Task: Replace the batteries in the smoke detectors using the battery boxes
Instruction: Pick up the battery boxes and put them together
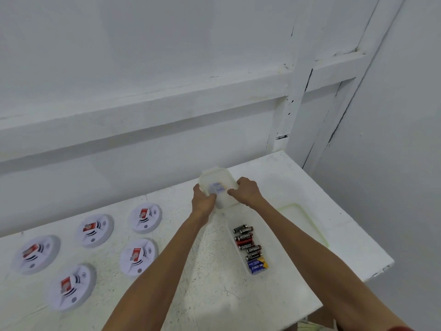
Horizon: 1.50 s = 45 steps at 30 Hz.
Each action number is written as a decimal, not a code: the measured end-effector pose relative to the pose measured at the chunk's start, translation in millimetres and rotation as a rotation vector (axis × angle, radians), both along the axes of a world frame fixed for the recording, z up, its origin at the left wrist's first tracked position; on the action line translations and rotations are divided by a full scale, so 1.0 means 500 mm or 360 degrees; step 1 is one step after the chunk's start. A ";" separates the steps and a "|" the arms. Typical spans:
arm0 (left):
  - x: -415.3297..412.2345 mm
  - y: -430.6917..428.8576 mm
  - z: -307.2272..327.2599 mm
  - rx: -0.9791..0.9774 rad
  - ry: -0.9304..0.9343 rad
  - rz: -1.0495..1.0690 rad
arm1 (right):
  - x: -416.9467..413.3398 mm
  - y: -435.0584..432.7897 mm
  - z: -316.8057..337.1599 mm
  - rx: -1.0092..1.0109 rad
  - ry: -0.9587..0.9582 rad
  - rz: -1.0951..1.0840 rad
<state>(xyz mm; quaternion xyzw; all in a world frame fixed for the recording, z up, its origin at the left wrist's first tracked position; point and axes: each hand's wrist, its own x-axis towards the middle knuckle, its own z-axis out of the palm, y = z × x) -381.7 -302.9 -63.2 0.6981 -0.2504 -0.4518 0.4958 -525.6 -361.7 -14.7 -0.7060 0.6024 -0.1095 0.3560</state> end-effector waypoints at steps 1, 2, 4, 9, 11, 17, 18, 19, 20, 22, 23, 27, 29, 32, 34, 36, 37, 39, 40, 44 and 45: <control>0.001 0.003 -0.002 0.0020 0.0008 0.0021 | -0.002 0.002 0.000 0.0018 -0.0027 -0.0001; 0.002 0.002 -0.003 0.0039 0.0031 0.0029 | -0.003 0.002 0.001 0.0030 -0.0060 -0.0014; 0.004 -0.002 -0.004 0.0036 0.0118 -0.0011 | -0.007 0.003 0.001 0.0062 -0.0120 -0.0056; 0.010 -0.015 0.011 0.0053 0.0199 -0.0121 | -0.011 -0.001 0.016 0.0166 -0.0188 -0.0111; 0.014 -0.015 0.014 0.0103 0.0191 -0.0173 | -0.013 -0.001 0.023 0.0229 -0.0200 -0.0119; 0.024 -0.023 0.015 0.0138 0.0319 -0.0249 | -0.018 -0.026 -0.004 0.0327 -0.0310 -0.0238; 0.024 -0.024 0.018 0.0100 0.0361 -0.0270 | -0.017 -0.033 -0.012 0.0344 -0.0345 -0.0264; 0.025 -0.025 0.023 0.0065 0.0397 -0.0297 | -0.017 -0.042 -0.019 0.0349 -0.0374 -0.0288; 0.028 -0.025 0.025 0.0033 0.0445 -0.0328 | -0.017 -0.046 -0.023 0.0339 -0.0394 -0.0294; 0.038 -0.028 0.033 0.0018 0.0516 -0.0382 | -0.018 -0.055 -0.021 0.0325 -0.0346 -0.0205; 0.042 -0.033 0.041 0.0061 0.0490 -0.0418 | -0.019 -0.058 -0.016 0.0359 -0.0308 -0.0079; 0.066 -0.078 0.067 0.0415 0.0107 -0.0564 | -0.022 -0.052 0.006 0.0337 0.0018 0.0635; 0.083 -0.100 0.086 0.0487 0.0044 -0.0735 | -0.024 -0.053 0.008 0.0284 0.0209 0.0789; 0.104 -0.124 0.100 0.0587 -0.0042 -0.0964 | -0.028 -0.057 0.008 0.0126 0.0354 0.0898; 0.104 -0.130 0.107 0.0597 -0.0103 -0.0990 | -0.029 -0.058 0.005 0.0019 0.0440 0.0936; 0.110 -0.134 0.106 0.0584 -0.0137 -0.1000 | -0.032 -0.058 -0.002 -0.0045 0.0441 0.0942; 0.115 -0.134 0.107 0.0582 -0.0115 -0.1009 | -0.035 -0.057 -0.005 -0.0063 0.0425 0.0933; 0.129 -0.137 0.109 0.0577 -0.0036 -0.1040 | -0.043 -0.059 -0.013 -0.0076 0.0375 0.0908; 0.135 -0.138 0.109 0.0571 -0.0011 -0.1055 | -0.046 -0.060 -0.017 -0.0093 0.0359 0.0899; 0.144 -0.144 0.116 0.0585 0.0043 -0.1098 | -0.047 -0.063 -0.028 -0.0123 0.0327 0.0876; 0.144 -0.143 0.114 0.0576 0.0057 -0.1092 | -0.045 -0.062 -0.031 -0.0118 0.0323 0.0871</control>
